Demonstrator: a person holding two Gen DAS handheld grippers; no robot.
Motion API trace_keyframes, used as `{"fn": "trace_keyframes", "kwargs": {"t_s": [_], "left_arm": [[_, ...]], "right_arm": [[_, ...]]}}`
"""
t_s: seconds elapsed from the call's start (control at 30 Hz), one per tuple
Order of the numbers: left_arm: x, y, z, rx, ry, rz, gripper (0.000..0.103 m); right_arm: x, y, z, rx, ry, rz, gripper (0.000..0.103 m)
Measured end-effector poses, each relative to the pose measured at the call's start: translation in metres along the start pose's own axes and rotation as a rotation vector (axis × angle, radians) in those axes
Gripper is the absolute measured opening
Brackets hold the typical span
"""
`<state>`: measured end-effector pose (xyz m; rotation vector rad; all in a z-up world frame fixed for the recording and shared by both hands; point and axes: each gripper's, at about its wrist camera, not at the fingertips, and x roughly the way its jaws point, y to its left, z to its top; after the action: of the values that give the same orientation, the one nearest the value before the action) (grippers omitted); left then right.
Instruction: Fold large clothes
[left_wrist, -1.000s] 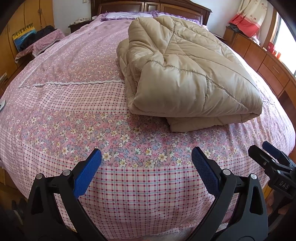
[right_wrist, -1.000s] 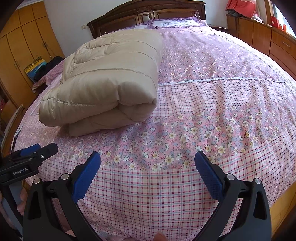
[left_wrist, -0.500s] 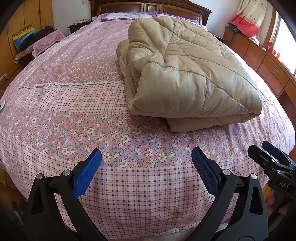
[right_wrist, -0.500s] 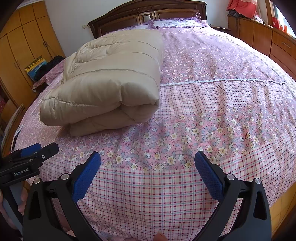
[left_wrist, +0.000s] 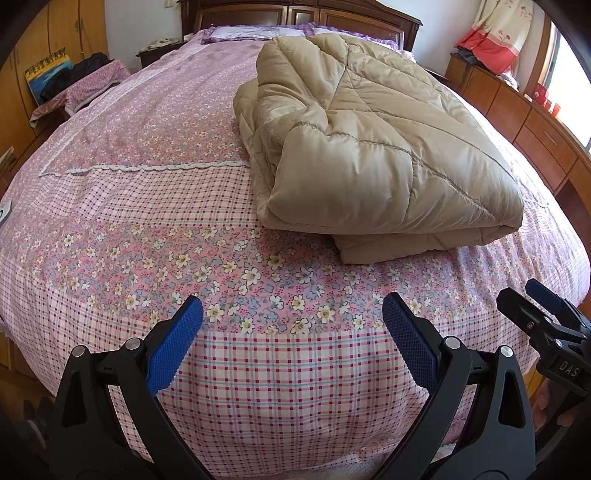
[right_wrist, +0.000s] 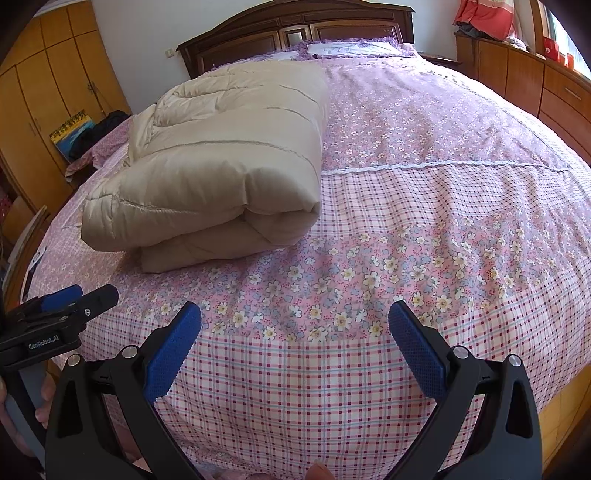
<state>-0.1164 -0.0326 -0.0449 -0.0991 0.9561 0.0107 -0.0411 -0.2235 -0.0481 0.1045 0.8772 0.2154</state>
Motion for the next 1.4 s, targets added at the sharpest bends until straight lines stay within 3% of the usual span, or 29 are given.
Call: {"fn": "trace_keyframes", "kwargs": {"t_s": [1.4], "left_arm": [[-0.0021, 0.0006, 0.0008, 0.005, -0.004, 0.004, 0.097]], "right_arm": [[-0.0019, 0.0041, -0.0021, -0.006, 0.001, 0.008, 0.097]]}}
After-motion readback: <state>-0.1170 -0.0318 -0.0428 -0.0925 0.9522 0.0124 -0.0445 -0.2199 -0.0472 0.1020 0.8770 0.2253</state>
